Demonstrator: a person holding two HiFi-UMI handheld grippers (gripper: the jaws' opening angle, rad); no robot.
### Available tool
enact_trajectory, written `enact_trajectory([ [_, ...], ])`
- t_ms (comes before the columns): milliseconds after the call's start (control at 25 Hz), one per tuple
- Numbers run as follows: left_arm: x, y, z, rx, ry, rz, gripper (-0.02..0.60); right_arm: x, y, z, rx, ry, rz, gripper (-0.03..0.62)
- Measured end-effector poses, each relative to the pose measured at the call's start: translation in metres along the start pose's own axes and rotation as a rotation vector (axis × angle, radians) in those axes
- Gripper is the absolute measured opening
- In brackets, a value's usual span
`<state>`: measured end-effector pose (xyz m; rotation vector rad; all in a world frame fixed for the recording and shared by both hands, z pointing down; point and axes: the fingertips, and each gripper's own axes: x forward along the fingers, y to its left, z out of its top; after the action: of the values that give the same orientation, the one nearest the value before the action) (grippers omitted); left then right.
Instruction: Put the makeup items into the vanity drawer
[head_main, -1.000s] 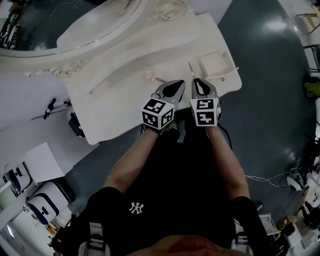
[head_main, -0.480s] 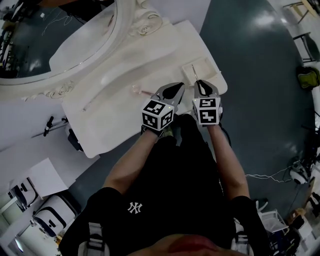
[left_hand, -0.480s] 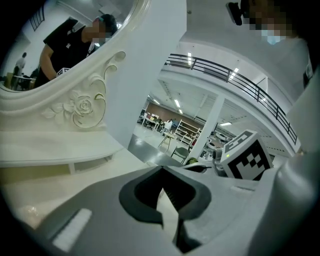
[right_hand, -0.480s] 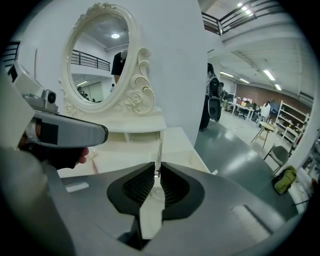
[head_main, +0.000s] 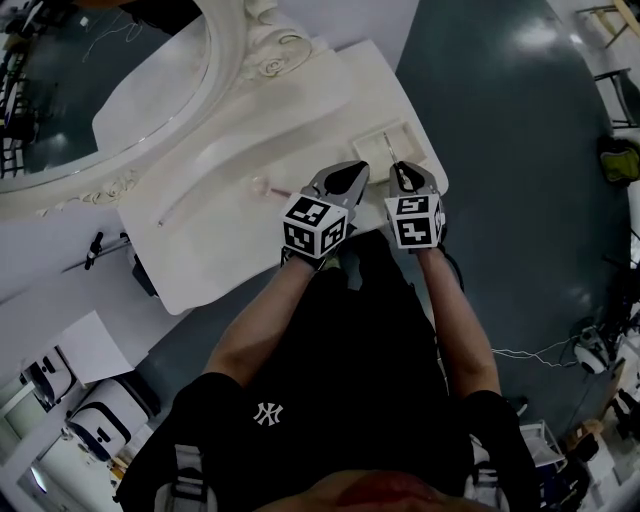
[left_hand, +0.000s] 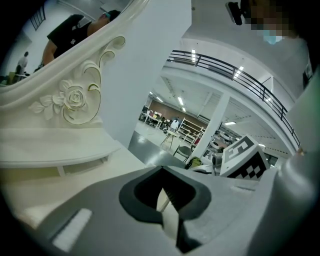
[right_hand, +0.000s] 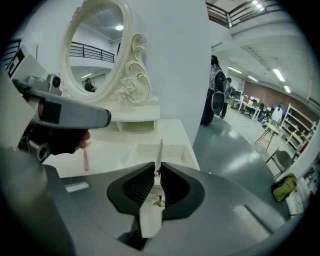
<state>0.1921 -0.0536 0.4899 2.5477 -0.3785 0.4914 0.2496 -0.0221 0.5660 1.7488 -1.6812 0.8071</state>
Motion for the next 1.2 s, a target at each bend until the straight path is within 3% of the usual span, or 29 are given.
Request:
enact_trajectory([
  [480,0.024,0.001,0.004,-0.012,0.01,0.021,0.0,0.01,-0.021,-0.007,-0.015,0.046,0.006,0.08],
  [840,0.02,-0.003,0.003,-0.006,0.004,0.03,0.0,-0.001,-0.016,0.014,-0.019,-0.044,0.015,0.032],
  [1200,-0.013,-0.004,0.003,0.0,-0.025,0.036,0.0,-0.026,0.022,0.038,0.003,-0.149,0.05,0.023],
])
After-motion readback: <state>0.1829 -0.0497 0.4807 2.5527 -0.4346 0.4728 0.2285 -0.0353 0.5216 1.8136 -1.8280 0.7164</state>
